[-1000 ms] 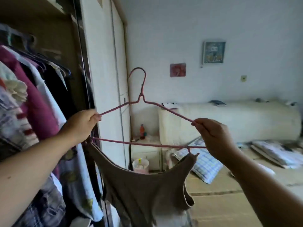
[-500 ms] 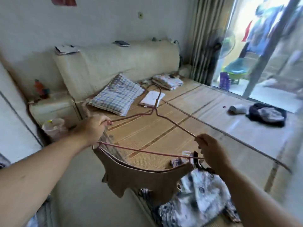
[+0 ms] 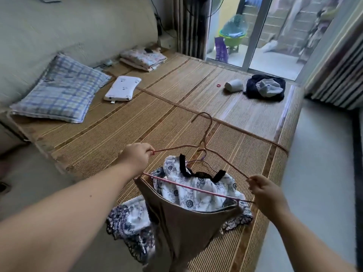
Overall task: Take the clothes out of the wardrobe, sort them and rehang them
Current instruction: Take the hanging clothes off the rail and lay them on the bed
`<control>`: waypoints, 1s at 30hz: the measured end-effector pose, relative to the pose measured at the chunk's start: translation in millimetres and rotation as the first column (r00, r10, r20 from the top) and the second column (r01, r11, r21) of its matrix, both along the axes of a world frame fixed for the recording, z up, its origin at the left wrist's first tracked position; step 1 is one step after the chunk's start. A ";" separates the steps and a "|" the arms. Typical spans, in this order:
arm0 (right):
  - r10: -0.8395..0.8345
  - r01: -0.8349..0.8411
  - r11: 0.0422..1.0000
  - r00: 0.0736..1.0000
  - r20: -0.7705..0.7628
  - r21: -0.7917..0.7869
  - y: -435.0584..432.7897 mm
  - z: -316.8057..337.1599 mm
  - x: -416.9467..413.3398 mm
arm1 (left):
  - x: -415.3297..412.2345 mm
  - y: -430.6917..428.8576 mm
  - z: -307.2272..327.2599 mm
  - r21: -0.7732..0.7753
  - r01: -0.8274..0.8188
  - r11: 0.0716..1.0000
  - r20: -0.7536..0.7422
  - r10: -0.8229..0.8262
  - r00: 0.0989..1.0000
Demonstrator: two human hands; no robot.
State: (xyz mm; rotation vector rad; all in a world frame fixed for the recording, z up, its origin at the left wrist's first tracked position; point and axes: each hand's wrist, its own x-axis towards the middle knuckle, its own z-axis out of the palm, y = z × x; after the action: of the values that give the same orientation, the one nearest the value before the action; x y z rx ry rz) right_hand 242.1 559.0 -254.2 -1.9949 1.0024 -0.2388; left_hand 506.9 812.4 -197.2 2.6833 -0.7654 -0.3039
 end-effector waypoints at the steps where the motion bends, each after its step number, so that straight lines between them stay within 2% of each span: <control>1: -0.009 0.010 1.000 1.000 -0.025 0.005 -11.6 -12.1 5.4 | 3.7 -15.7 -15.3 0.022 -0.034 0.999 -0.011 0.034 0.999; 4: -0.021 0.025 0.999 0.994 -0.112 0.033 -40.4 -49.2 25.3 | 13.8 -54.0 -61.9 0.095 -0.102 0.990 -0.061 0.108 0.992; 9: -0.003 0.026 0.997 0.958 -0.286 0.077 -77.5 -116.1 62.3 | 41.3 -94.2 -139.5 0.211 -0.125 0.970 -0.136 0.156 0.978; 12: 0.007 0.038 0.991 0.941 -0.339 0.125 -90.6 -150.4 82.6 | 57.9 -108.2 -174.8 0.268 -0.166 0.949 -0.160 0.213 0.964; 14: 0.014 0.036 0.991 0.932 -0.361 0.132 -96.4 -162.9 94.2 | 68.6 -115.9 -187.3 0.254 -0.180 0.950 -0.161 0.225 0.961; 18: 0.049 0.014 0.988 0.916 -0.399 0.155 -101.7 -168.3 110.7 | 75.9 -124.6 -193.5 0.108 -0.209 0.972 -0.228 0.229 0.946; 21: 0.110 -0.037 0.981 0.911 -0.397 0.188 -92.6 -154.5 122.2 | 68.3 -118.3 -183.1 0.123 -0.155 0.980 -0.230 0.180 0.956; 24: 0.246 -0.181 0.961 0.907 -0.341 0.210 -66.5 -130.3 147.2 | 55.4 -95.0 -160.5 0.116 -0.162 0.980 -0.265 0.188 0.946; 26: 0.373 -0.345 0.928 0.871 -0.321 0.141 -37.9 -106.7 172.0 | 47.7 -71.4 -137.7 0.084 -0.186 0.979 -0.287 0.203 0.936; 28: 0.510 -0.523 0.851 0.811 -0.286 0.036 -0.1 -72.6 201.7 | 43.3 -41.1 -106.0 0.053 -0.203 0.978 -0.255 0.210 0.944; 30: 0.658 -0.686 0.725 0.714 -0.238 -0.052 42.6 -33.4 229.4 | 42.2 -9.1 -73.4 0.041 -0.219 0.975 -0.202 0.223 0.954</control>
State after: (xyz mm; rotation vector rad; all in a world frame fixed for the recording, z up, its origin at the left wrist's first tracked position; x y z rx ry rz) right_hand 471.5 601.7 -287.7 -2.4090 0.3060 0.3215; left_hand 549.1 803.2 -270.6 2.6678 -0.3982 -0.5237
